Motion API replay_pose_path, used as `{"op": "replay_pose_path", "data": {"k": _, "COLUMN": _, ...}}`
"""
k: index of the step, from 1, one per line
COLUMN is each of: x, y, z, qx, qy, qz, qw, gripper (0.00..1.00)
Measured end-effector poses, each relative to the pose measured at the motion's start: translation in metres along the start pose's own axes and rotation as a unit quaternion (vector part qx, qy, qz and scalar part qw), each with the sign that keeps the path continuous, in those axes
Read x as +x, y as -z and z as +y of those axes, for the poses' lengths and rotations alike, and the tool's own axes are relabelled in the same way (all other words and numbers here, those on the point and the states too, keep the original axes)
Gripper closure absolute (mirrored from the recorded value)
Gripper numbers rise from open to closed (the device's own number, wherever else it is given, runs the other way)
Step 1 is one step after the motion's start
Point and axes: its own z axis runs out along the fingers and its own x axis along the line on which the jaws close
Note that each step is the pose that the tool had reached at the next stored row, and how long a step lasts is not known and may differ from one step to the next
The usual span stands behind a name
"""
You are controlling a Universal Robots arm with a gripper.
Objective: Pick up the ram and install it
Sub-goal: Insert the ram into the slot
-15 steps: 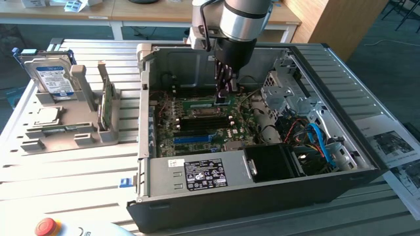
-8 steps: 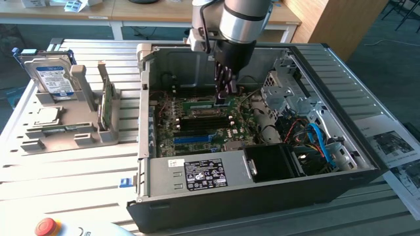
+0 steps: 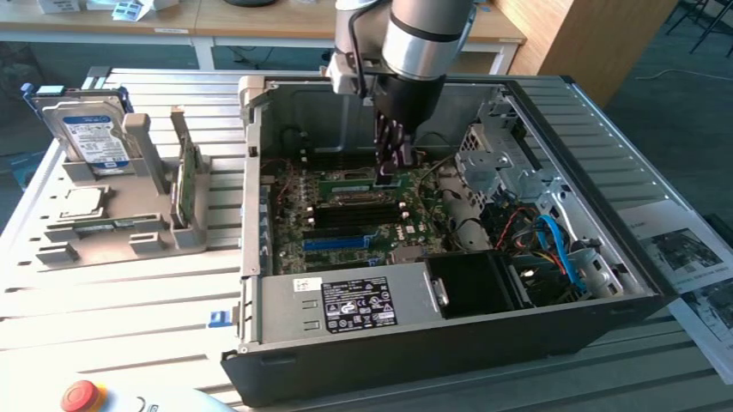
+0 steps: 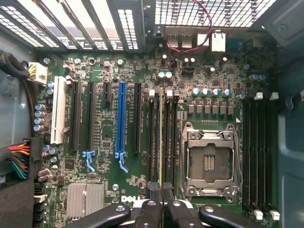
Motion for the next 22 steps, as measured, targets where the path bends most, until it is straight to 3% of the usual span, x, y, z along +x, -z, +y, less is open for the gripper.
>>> {"op": "replay_pose_path", "data": {"k": 12, "x": 0.0, "y": -0.0107, "z": -0.0007, "qx": 0.0, "qy": -0.001, "qz": 0.0, "qw": 1.0, "gripper": 0.88}}
{"op": "replay_pose_path", "data": {"k": 22, "x": 0.0, "y": -0.013, "z": -0.0008, "qx": 0.0, "qy": -0.001, "qz": 0.0, "qw": 1.0, "gripper": 0.88}}
